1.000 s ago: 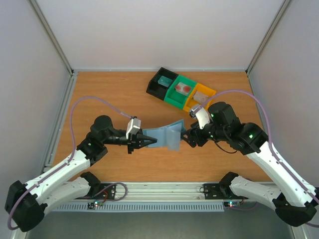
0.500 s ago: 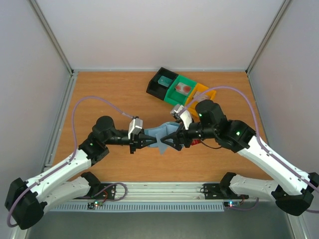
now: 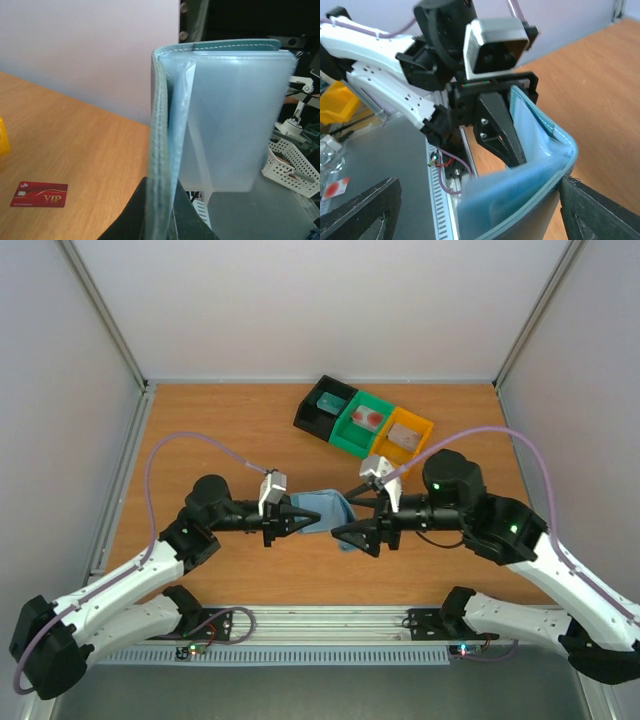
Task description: Take the credit cards out of the card holder
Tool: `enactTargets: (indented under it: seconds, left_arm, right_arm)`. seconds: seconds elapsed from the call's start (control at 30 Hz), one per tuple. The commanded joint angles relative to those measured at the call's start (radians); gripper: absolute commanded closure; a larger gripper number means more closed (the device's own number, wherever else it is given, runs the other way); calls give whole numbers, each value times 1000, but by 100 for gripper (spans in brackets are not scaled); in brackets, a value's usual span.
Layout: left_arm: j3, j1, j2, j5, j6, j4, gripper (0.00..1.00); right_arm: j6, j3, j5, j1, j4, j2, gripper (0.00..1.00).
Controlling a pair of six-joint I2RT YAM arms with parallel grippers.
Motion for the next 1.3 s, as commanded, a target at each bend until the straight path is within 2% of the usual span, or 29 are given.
enactTargets:
  seconds: [0.0, 0.23, 0.33, 0.4, 0.43, 0.47, 0.53, 0.6, 0.67, 0.77, 0.9, 1.03, 1.07, 1.17, 1.2, 1.23, 1.27]
  left_arm:
    - [-6, -6, -1, -12, -51, 63, 100]
    - [5, -6, 2, -12, -105, 65, 100]
    - [9, -6, 12, -49, -108, 37, 100]
    - [13, 2, 35, -144, -168, -76, 100]
    - [8, 20, 60, -144, -216, -140, 100]
    - [-7, 49, 99, -103, -297, -186, 100]
    - [-42, 118, 187, -12, -345, -270, 100]
    - [-41, 177, 278, 16, -280, -426, 100]
    - [-47, 201, 349, 60, -247, -493, 100]
    - [-80, 203, 425, 104, -317, -408, 100]
    - [-118, 203, 495, 77, -360, -360, 100]
    - [-148, 203, 517, -51, -358, -411, 97]
    - [-149, 203, 508, -71, -361, -428, 85]
    - [-137, 203, 458, -134, -352, -511, 32]
    - [-130, 203, 438, -165, -347, -548, 20]
    - [-122, 203, 413, -199, -339, -588, 4]
    - [-98, 203, 387, -249, -327, -647, 1]
  right_arm:
    - [-4, 19, 29, 11, 15, -59, 13]
    - [-10, 29, 204, 11, -60, -125, 12]
    - [-12, 30, 289, 11, -85, -159, 9]
    - [1, 22, 383, 11, -90, -193, 5]
    - [13, 13, 439, 11, -89, -204, 4]
    - [26, 4, 501, 11, -91, -210, 4]
    - [49, -3, 574, 11, -121, -196, 4]
    - [60, 10, 591, 11, -172, -159, 4]
    - [72, 23, 589, 11, -212, -116, 4]
    - [89, 20, 599, 11, -237, -76, 4]
    - [105, -10, 590, 11, -223, -46, 4]
    - [107, -16, 587, 11, -230, -17, 3]
    - [109, -16, 589, 11, -233, -15, 2]
    - [120, -23, 618, 9, -233, -15, 1]
    - [131, -26, 645, 4, -235, -14, 2]
    - [142, -27, 667, -11, -240, -10, 1]
    - [154, -28, 678, -36, -244, -4, 2]
